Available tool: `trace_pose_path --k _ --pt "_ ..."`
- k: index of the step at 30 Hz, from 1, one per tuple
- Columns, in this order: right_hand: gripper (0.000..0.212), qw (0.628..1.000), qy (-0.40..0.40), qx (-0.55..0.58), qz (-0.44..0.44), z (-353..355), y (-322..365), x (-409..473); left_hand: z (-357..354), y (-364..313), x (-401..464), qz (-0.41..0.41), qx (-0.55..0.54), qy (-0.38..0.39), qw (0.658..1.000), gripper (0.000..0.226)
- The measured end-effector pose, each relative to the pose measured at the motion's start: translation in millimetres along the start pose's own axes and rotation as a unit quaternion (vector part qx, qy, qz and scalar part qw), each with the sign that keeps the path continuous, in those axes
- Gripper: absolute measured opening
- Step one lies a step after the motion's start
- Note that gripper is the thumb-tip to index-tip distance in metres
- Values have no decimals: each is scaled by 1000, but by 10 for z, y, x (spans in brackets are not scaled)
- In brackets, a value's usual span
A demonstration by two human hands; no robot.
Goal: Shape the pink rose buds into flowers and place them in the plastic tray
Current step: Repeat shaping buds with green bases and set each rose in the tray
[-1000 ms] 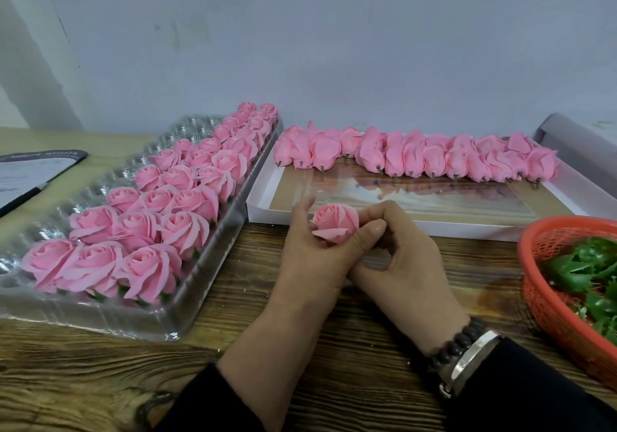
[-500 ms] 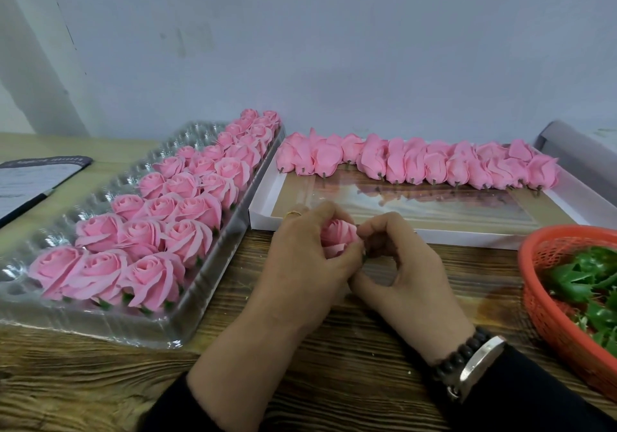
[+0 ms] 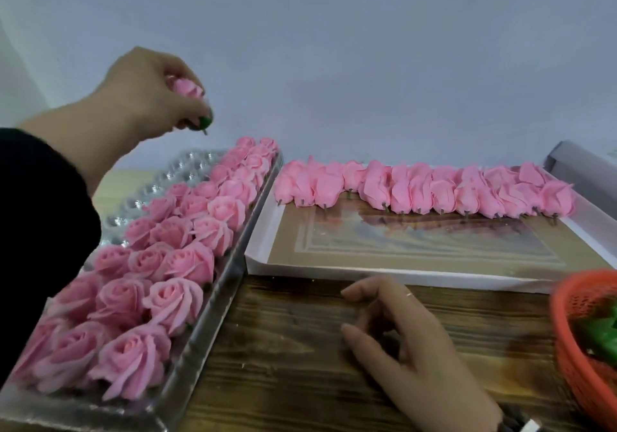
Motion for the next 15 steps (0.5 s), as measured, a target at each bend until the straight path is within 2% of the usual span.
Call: trace_pose_path --k 3,6,15 --pt "37 1000 -1 -15 -12 17 -40 -4 -178 416 208 54 78 17 995 17" --pt "38 999 -2 -40 -15 20 -64 0 -400 645 263 66 144 34 987 15" --pt "45 996 19 -78 -48 -9 -140 -4 -701 1071 251 95 202 63 973 22"
Point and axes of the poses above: each hand's wrist, its own x-axis towards the middle knuckle, its own z-axis out of the back of the hand, y = z × x, the point moved 10 cm from there along x, towards the middle knuckle, and after that the axes turned 1 degree about y, right-handed, at the moved point
